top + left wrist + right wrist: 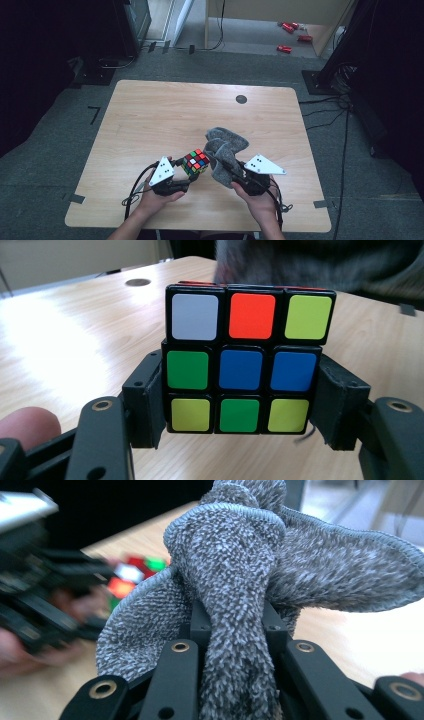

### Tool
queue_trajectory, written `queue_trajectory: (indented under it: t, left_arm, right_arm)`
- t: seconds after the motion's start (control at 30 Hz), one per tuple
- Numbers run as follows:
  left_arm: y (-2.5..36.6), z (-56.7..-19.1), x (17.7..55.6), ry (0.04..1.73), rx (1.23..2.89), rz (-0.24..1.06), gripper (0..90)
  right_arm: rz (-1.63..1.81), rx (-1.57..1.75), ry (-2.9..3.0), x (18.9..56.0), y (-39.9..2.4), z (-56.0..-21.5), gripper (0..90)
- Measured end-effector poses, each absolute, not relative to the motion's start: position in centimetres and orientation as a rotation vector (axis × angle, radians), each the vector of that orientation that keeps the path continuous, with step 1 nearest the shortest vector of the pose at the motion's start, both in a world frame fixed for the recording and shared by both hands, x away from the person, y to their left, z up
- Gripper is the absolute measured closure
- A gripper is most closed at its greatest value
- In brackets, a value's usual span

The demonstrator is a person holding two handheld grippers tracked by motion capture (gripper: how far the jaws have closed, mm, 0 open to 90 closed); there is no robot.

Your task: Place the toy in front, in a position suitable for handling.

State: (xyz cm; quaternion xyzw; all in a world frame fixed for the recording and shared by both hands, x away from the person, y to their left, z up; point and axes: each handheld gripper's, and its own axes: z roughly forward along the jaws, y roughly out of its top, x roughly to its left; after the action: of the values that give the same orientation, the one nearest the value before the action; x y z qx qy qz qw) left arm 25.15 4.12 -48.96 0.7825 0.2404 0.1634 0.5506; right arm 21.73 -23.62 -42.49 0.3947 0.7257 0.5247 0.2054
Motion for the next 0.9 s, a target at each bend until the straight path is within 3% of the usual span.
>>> queue_trajectory:
  t: [0.3, 0.63, 0.9]
  left_arm:
    - [2.4, -47.8, 23.1, 0.417, 1.902, 0.399, 34.5]
    - [3.1, -47.4, 23.4, 0.416, 1.898, 0.431, 34.5]
    - [3.2, -46.8, 23.0, 0.403, 1.866, 0.425, 34.5]
  right_arm:
    - [1.544, 0.998, 2.096, 20.4, -20.3, -41.7, 74.8]
    - [1.344, 1.139, 1.987, 21.3, -22.4, -43.1, 74.4]
    - [1.452, 0.899, 2.003, 18.9, -19.2, -40.9, 74.1]
